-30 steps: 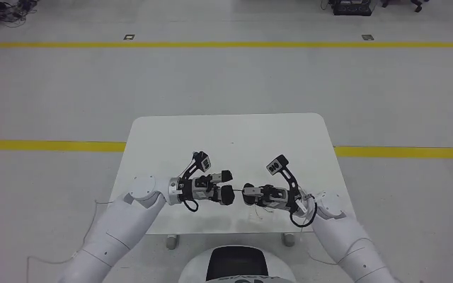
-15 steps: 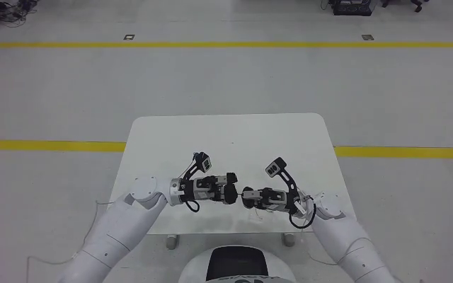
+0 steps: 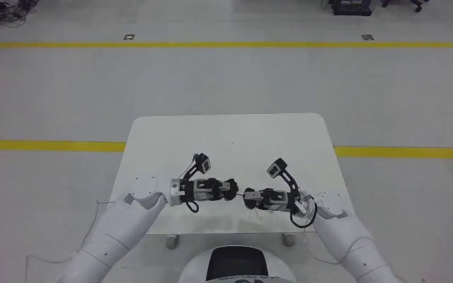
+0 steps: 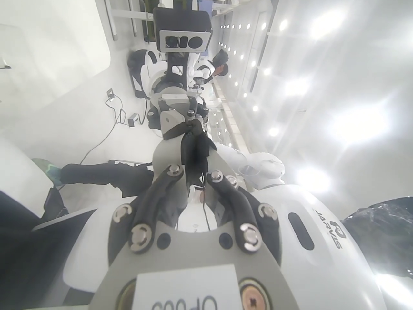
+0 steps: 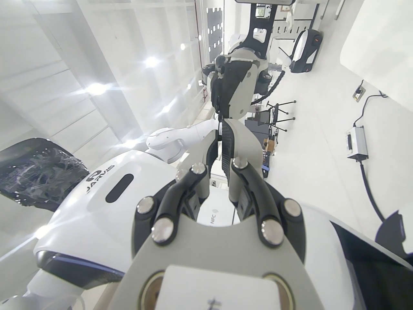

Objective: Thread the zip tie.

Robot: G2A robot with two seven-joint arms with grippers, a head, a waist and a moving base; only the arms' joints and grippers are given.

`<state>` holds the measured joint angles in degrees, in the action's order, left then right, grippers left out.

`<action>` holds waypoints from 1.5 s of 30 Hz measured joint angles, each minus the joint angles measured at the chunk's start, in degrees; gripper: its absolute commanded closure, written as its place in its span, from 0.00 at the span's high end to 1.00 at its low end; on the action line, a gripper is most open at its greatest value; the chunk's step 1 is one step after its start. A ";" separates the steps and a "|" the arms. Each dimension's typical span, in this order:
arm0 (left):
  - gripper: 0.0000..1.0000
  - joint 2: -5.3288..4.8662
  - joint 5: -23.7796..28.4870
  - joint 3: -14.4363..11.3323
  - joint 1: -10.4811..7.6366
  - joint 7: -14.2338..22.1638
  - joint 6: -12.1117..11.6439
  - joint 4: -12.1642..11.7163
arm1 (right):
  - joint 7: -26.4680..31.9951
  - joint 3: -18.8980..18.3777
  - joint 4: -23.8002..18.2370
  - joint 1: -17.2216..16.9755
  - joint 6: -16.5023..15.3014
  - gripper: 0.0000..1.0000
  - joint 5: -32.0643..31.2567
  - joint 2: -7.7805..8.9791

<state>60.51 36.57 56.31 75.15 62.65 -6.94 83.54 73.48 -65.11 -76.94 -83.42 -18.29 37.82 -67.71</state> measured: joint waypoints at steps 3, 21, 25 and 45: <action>0.18 -0.06 -0.23 -0.30 -0.10 0.18 0.26 -0.02 | -0.06 0.04 0.01 0.02 -0.01 0.00 0.14 0.08; 0.18 -0.34 -0.74 -1.62 -0.91 0.36 0.53 -0.49 | -0.89 1.04 1.26 0.81 -0.29 0.00 0.19 0.32; 0.19 -0.38 -0.66 -1.94 -1.03 0.36 0.55 -0.63 | -1.34 0.97 1.36 0.66 -0.90 0.00 0.80 0.36; 0.16 -0.76 -0.79 -2.87 -1.32 -0.09 0.61 -0.41 | -3.89 1.20 1.45 -0.17 -1.20 0.00 0.81 0.67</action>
<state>59.75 35.78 53.43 73.83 62.56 -6.34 83.14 69.59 -63.91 -75.49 -83.59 -19.49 38.63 -67.04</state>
